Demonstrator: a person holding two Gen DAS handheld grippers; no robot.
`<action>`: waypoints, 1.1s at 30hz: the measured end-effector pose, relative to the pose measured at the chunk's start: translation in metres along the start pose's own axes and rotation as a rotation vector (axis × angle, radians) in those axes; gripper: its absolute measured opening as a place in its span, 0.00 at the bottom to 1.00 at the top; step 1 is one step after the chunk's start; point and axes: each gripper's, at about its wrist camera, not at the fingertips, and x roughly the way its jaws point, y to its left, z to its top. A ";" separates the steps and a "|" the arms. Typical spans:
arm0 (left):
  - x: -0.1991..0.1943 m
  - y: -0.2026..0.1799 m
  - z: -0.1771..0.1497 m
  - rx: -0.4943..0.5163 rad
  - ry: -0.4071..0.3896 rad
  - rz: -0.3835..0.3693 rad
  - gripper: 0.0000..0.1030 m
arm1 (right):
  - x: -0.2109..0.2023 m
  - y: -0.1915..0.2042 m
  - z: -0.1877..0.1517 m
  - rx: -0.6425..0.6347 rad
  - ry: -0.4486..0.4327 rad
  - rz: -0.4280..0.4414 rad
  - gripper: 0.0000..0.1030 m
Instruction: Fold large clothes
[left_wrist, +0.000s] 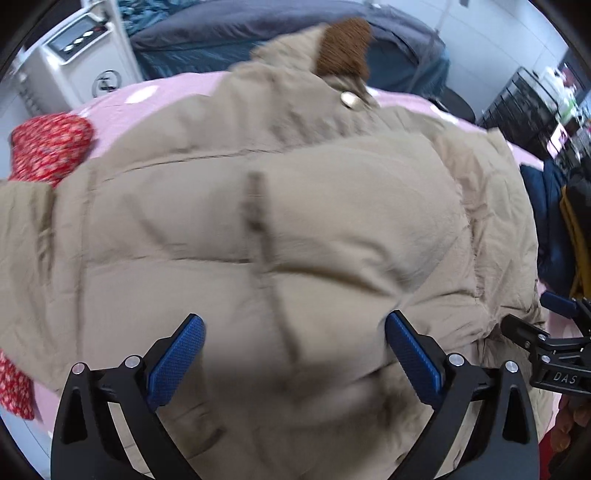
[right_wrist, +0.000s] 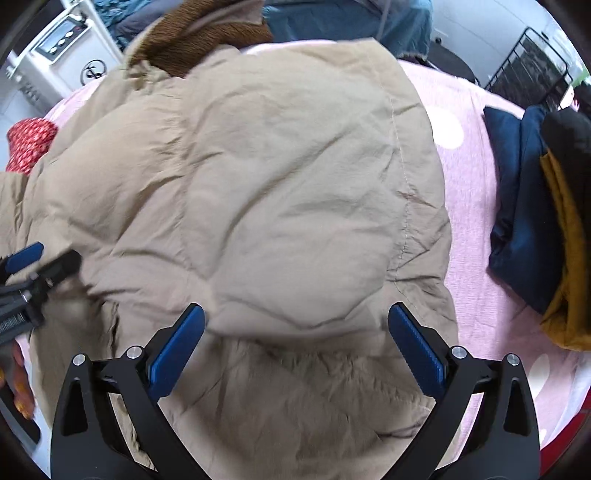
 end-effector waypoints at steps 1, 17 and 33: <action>-0.011 0.010 0.000 -0.019 -0.016 0.014 0.94 | -0.003 0.003 0.000 -0.011 -0.005 0.001 0.95; -0.071 0.246 -0.034 -0.463 -0.106 0.304 0.76 | -0.005 0.036 -0.025 -0.140 0.045 0.041 0.95; -0.073 0.387 -0.028 -0.769 -0.202 0.192 0.71 | -0.015 0.056 -0.015 -0.205 0.034 0.008 0.95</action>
